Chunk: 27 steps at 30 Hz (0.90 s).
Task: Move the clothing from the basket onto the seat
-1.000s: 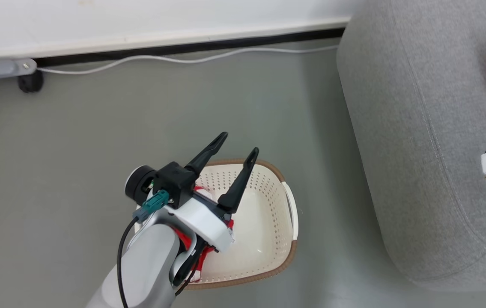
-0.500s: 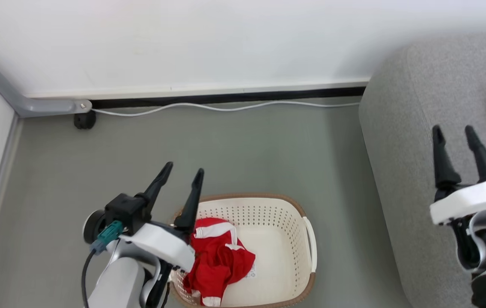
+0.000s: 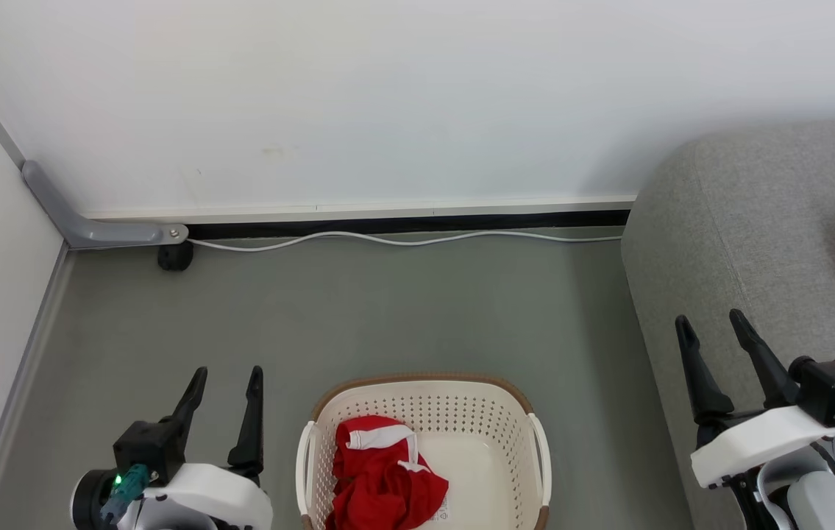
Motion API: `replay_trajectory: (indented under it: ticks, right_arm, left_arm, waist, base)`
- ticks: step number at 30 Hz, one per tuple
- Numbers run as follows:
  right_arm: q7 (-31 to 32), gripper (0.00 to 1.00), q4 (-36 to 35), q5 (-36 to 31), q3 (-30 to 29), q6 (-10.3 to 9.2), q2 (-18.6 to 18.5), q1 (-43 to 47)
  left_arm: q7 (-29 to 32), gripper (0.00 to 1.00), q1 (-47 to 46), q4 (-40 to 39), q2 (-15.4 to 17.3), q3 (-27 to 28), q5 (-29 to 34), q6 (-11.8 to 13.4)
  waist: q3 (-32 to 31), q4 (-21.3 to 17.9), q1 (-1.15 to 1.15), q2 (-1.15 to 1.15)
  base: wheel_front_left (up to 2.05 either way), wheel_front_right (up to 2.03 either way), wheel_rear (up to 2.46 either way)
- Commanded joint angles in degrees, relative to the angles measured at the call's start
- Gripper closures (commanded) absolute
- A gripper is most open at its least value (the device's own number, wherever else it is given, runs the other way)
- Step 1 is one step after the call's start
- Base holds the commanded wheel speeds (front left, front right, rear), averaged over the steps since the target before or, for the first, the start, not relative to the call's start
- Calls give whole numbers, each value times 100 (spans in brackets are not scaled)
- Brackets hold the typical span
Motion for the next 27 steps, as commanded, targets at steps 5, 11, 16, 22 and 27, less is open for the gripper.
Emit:
replay_trajectory:
  ticks: [5, 11, 16, 22, 27]
  right_arm:
    - [-77, 0, -335, -136, 32, 17, 26, 215]
    - [-77, 0, -509, -231, -98, 17, 126, 379]
    - [-78, 0, -546, -269, -138, 17, 171, 404]
    - [-78, 0, -530, -275, -147, 17, 192, 403]
    - [-78, 0, -523, -275, -164, 17, 200, 401]
  left_arm:
    - [-31, 0, 195, -309, 41, 417, 104, 192]
    - [-31, 0, 388, -543, 40, 459, 77, 228]
    - [-31, 0, 450, -617, 40, 443, 58, 237]
    - [-31, 0, 465, -658, 40, 396, 53, 240]
    - [-31, 0, 471, -639, 39, 356, 61, 231]
  waist:
    - [-130, -3, 0, 0]
    - [-180, -2, 0, 0]
    - [-202, -23, 0, 0]
    - [-199, -51, 0, 0]
    - [-189, -67, 0, 0]
  base:
    - [0, 0, 0]
    - [0, 0, 0]
    - [0, 0, 0]
    - [0, 0, 0]
    - [0, 0, 0]
